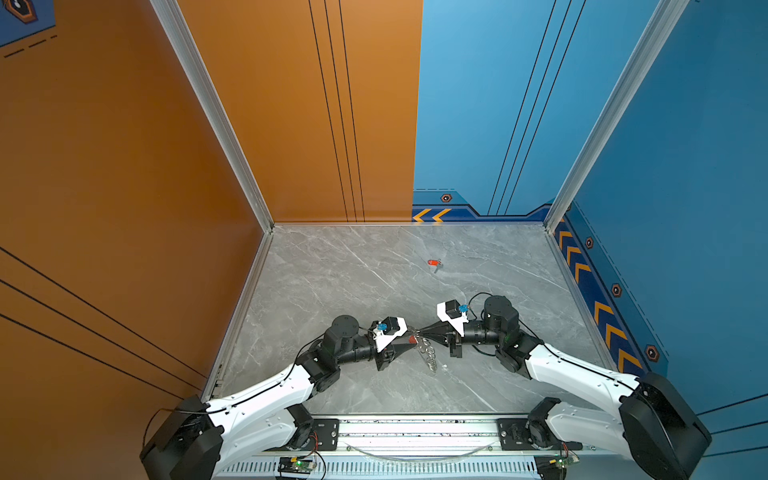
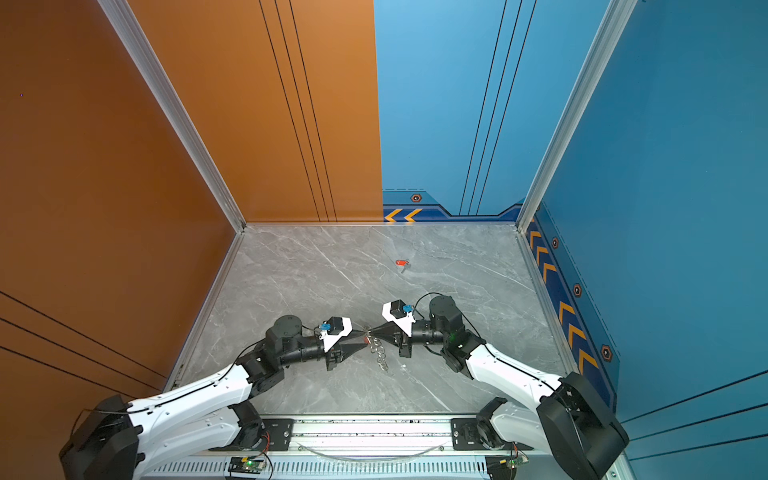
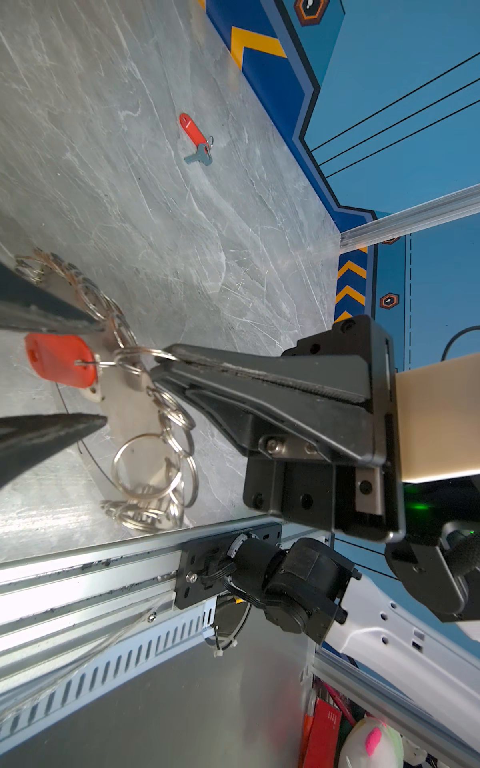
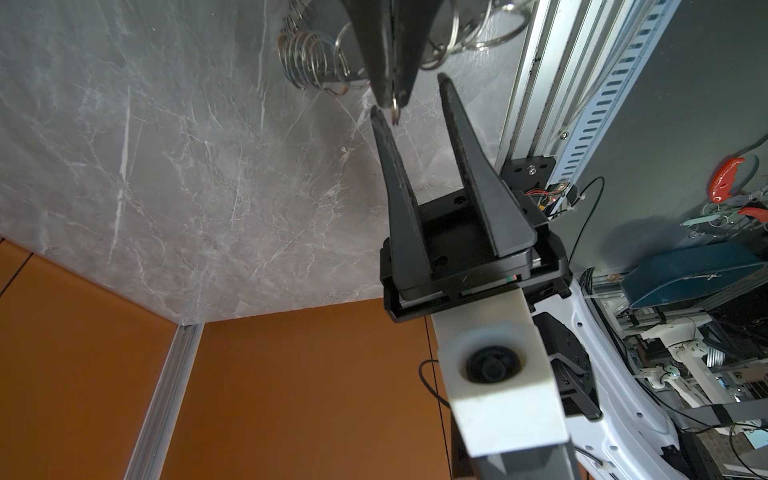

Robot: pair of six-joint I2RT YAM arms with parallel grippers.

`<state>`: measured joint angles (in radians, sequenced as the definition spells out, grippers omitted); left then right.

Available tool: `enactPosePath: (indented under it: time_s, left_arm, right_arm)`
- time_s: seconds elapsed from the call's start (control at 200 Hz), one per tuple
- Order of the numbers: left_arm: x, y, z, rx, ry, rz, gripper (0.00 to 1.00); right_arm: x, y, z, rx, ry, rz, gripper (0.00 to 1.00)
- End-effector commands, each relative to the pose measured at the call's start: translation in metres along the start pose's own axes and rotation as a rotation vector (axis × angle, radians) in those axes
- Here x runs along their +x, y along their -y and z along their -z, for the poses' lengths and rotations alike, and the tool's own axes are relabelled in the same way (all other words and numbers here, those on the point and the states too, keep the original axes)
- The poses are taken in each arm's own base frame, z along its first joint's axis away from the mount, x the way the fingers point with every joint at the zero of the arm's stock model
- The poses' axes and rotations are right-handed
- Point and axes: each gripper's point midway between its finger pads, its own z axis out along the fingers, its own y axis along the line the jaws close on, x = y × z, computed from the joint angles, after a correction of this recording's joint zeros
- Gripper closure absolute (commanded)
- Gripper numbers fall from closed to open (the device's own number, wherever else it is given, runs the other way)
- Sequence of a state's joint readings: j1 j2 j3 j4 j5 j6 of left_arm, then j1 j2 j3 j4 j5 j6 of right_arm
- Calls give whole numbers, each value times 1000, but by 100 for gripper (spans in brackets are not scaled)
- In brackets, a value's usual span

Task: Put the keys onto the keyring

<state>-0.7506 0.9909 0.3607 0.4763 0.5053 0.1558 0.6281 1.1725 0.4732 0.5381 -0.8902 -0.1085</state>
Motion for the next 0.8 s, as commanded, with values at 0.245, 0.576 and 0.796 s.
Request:
enactPosePath:
  time_s: [0.245, 0.576, 0.796]
  left_arm:
    - [-1, -1, 0, 17, 12, 24, 88]
    - [-1, -1, -1, 27, 10, 29, 96]
    - [-1, 2, -3, 50, 8, 36, 87]
  right_arm:
    - [-7, -10, -7, -47, 11, 48, 100]
    - [-1, -9, -10, -37, -7, 50, 100]
    - [-1, -7, -11, -34, -16, 48, 100]
